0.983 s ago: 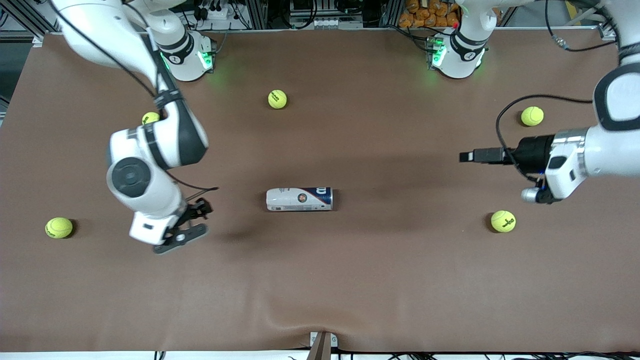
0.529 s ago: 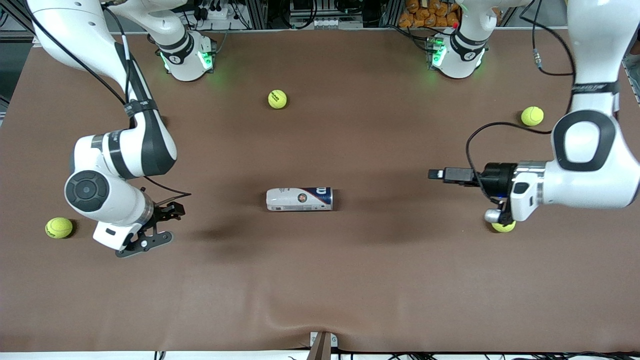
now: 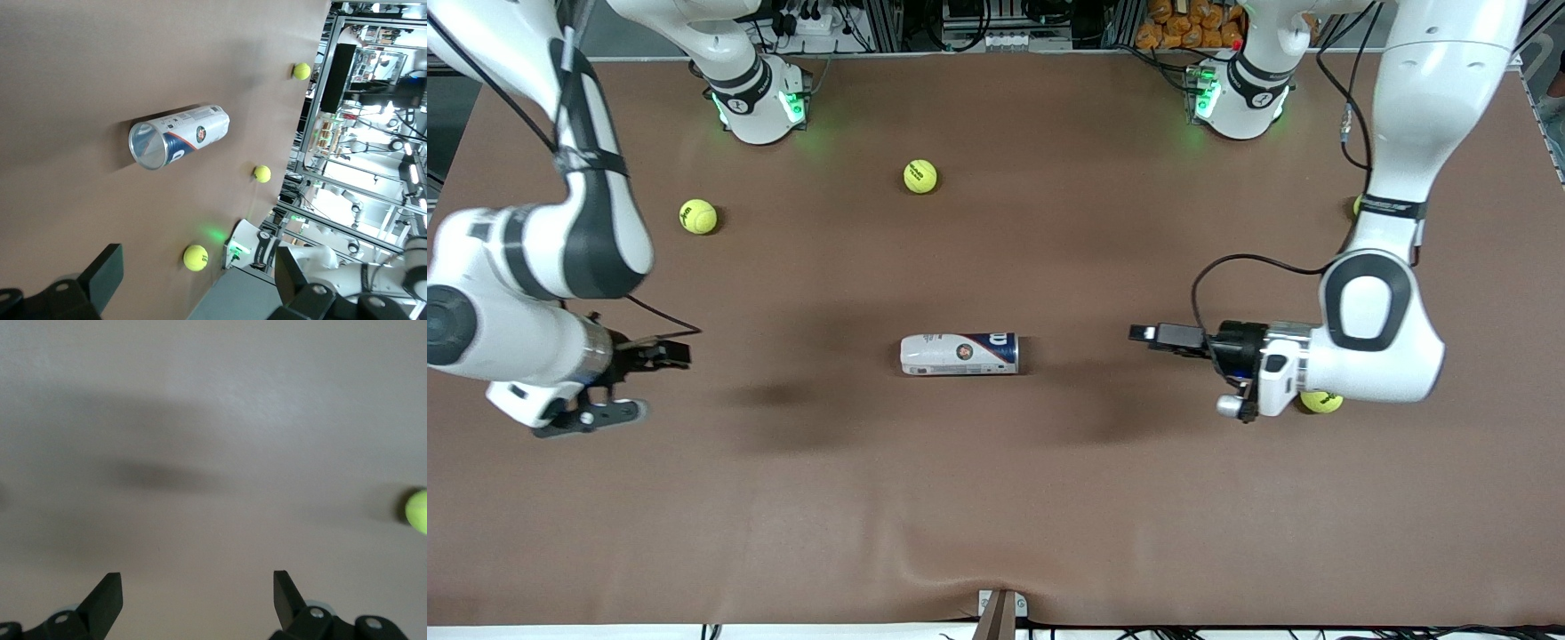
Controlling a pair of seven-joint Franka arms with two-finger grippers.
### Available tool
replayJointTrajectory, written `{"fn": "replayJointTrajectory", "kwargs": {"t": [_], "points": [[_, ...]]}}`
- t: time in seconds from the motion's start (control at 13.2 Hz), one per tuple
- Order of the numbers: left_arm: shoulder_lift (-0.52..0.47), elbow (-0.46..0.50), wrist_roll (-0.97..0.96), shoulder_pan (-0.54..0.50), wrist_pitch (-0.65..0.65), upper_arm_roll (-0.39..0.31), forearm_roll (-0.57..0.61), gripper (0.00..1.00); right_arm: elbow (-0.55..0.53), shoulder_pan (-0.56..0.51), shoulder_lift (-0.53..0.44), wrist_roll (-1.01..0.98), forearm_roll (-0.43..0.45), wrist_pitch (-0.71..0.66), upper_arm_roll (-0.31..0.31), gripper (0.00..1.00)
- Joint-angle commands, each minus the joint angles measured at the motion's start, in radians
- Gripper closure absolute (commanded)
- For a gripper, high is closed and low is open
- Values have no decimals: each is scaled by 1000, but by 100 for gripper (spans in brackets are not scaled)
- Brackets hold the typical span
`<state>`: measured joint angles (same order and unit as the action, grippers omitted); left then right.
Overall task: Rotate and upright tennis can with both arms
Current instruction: 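Move the left gripper to the can's open end and grasp it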
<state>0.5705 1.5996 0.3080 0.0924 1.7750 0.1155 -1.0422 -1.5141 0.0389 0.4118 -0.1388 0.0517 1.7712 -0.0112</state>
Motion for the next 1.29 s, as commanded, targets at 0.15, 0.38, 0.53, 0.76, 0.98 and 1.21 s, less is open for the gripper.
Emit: {"fn": "replayJointTrajectory", "kwargs": {"t": [0.15,0.38,0.53,0.76,0.98,1.21], "points": [[75,-1,116,82,109,-2,-128,0,-26,-47,-71,-2,-30,-56,20,0],[132,3,241,96,138,-2,-205,0,-23,-57,-116,-1,-55,-104,14,0],[141,46,298,105,181,0,-255,0,-23,-99,-143,1,-72,-142,17,0],[141,129,422,164,260,-2,-450,0,-23,-122,-179,1,-73,-182,17,0],[157,137,439,191,287,-2,-503,0,-24,-122,-199,10,-73,-200,16,0],[186,134,467,213,294,-2,-550,0,-26,-120,-252,28,-101,-222,17,0]]}}
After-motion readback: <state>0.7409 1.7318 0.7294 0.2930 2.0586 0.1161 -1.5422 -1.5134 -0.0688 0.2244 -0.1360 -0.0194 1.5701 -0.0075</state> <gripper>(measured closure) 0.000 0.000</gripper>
